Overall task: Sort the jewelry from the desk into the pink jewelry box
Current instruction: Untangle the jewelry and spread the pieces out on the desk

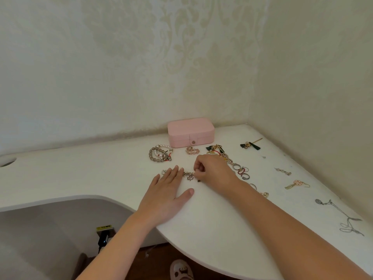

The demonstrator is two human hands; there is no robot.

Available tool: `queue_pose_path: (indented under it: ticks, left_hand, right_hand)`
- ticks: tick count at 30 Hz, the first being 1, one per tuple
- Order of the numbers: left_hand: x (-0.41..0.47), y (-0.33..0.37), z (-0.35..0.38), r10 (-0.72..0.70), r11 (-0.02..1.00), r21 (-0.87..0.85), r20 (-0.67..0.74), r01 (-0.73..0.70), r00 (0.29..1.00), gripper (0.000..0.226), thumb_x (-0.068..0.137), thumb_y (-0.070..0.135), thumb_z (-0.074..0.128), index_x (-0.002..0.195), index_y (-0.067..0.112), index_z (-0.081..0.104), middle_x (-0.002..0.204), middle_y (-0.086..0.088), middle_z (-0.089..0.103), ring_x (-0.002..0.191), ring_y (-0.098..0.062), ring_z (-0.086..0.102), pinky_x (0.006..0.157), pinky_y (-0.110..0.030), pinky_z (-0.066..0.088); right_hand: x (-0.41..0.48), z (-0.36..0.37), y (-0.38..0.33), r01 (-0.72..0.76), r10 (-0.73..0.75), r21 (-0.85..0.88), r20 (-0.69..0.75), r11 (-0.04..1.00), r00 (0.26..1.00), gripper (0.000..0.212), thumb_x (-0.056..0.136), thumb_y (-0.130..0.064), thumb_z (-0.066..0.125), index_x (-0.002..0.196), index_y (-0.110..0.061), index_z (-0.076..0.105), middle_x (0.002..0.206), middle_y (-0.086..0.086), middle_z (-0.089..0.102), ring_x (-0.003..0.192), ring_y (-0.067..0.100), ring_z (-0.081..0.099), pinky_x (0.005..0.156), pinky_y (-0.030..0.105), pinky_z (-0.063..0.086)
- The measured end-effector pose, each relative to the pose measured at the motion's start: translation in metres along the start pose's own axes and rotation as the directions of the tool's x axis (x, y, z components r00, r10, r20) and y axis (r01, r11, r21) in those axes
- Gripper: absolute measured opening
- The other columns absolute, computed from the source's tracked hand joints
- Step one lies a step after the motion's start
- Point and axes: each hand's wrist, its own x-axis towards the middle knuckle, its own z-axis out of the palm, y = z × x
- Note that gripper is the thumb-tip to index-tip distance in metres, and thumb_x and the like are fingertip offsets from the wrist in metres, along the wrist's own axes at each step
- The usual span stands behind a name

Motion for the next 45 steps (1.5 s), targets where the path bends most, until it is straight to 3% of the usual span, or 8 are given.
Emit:
queue_pose_path:
  ticks: [7,20,26,29,33,38,41,45]
  left_hand:
    - [-0.001,0.0,-0.001,-0.017,0.999,-0.032,0.0,0.017,1.0,0.068,0.095,0.058,0.025,0.151,0.027,0.003,0.158,0.011,-0.004,0.144,-0.003,-0.008,0.117,-0.029,-0.005]
    - [-0.003,0.014,0.002,-0.011,1.0,-0.019,-0.008,0.011,1.0,0.067,0.095,0.057,0.027,0.151,0.029,0.004,0.158,0.011,-0.001,0.144,-0.004,-0.005,0.117,-0.031,-0.004]
    - [0.001,0.015,0.001,-0.061,0.984,-0.168,-0.043,0.053,0.997,0.054,0.097,0.052,0.031,0.145,0.029,0.028,0.157,0.004,0.019,0.146,-0.012,0.005,0.118,-0.036,0.003]
    - [0.008,0.02,-0.003,-0.108,0.926,-0.373,-0.109,0.06,0.988,0.025,0.099,0.041,0.035,0.112,0.029,0.052,0.112,0.007,0.056,0.135,-0.024,0.033,0.111,-0.044,0.022]
    - [0.012,0.031,-0.005,-0.131,0.934,-0.351,-0.182,0.06,0.974,0.018,0.099,0.032,0.038,0.104,0.025,0.054,0.087,0.015,0.049,0.111,-0.022,0.049,0.101,-0.041,0.032]
    - [0.018,0.037,-0.001,-0.171,0.928,-0.368,-0.271,0.063,0.947,0.012,0.097,0.024,0.044,0.092,0.026,0.055,0.08,0.016,0.051,0.095,-0.02,0.052,0.098,-0.041,0.036]
    - [0.021,0.034,-0.003,-0.234,0.792,-0.61,-0.273,0.02,0.933,0.011,0.087,0.028,0.059,0.09,0.026,0.07,0.09,0.005,0.07,0.092,-0.019,0.063,0.081,-0.029,0.045]
    - [0.021,0.032,-0.004,-0.193,0.605,-0.795,-0.202,-0.046,0.96,0.012,0.087,0.017,0.065,0.076,0.019,0.072,0.083,-0.003,0.073,0.084,-0.021,0.066,0.09,-0.038,0.046]
  right_hand:
    - [-0.004,0.0,0.013,0.009,-0.008,0.288,-0.005,0.958,1.0,0.017,0.082,-0.029,0.07,0.097,-0.021,0.066,0.079,-0.013,0.057,0.071,0.001,0.05,0.066,0.019,0.041]
    - [-0.002,0.001,-0.005,0.093,-0.093,-0.007,0.039,0.996,0.995,0.01,0.082,-0.014,0.057,0.086,-0.01,0.066,0.081,0.0,0.061,0.079,0.016,0.057,0.07,0.027,0.044]
    - [-0.008,-0.006,0.008,0.028,-0.036,0.348,0.019,0.937,0.999,0.014,0.088,-0.011,0.059,0.078,-0.02,0.057,0.075,-0.008,0.057,0.073,0.009,0.052,0.063,0.018,0.039]
    - [-0.008,-0.008,0.008,-0.057,0.051,0.624,0.029,0.779,0.998,0.019,0.091,-0.008,0.054,0.077,-0.019,0.052,0.079,-0.003,0.063,0.076,0.013,0.058,0.076,0.025,0.047]
    - [-0.008,-0.014,0.007,-0.115,0.11,0.824,0.064,0.555,0.992,0.018,0.096,-0.004,0.047,0.08,-0.013,0.049,0.071,0.0,0.06,0.066,0.014,0.055,0.085,0.034,0.05]
    - [-0.008,-0.012,0.006,-0.12,0.142,0.826,0.049,0.551,0.989,0.018,0.098,-0.008,0.042,0.082,-0.015,0.046,0.07,0.0,0.059,0.062,0.014,0.051,0.073,0.032,0.05]
    - [-0.008,-0.009,0.007,-0.103,0.155,0.828,0.02,0.551,0.988,0.015,0.099,-0.011,0.041,0.085,-0.016,0.045,0.063,-0.001,0.063,0.057,0.018,0.052,0.063,0.033,0.046]
    - [-0.01,-0.005,0.005,-0.09,0.121,0.839,0.03,0.536,0.992,0.011,0.099,-0.018,0.045,0.088,-0.016,0.045,0.058,-0.001,0.064,0.044,0.017,0.053,0.052,0.031,0.043]
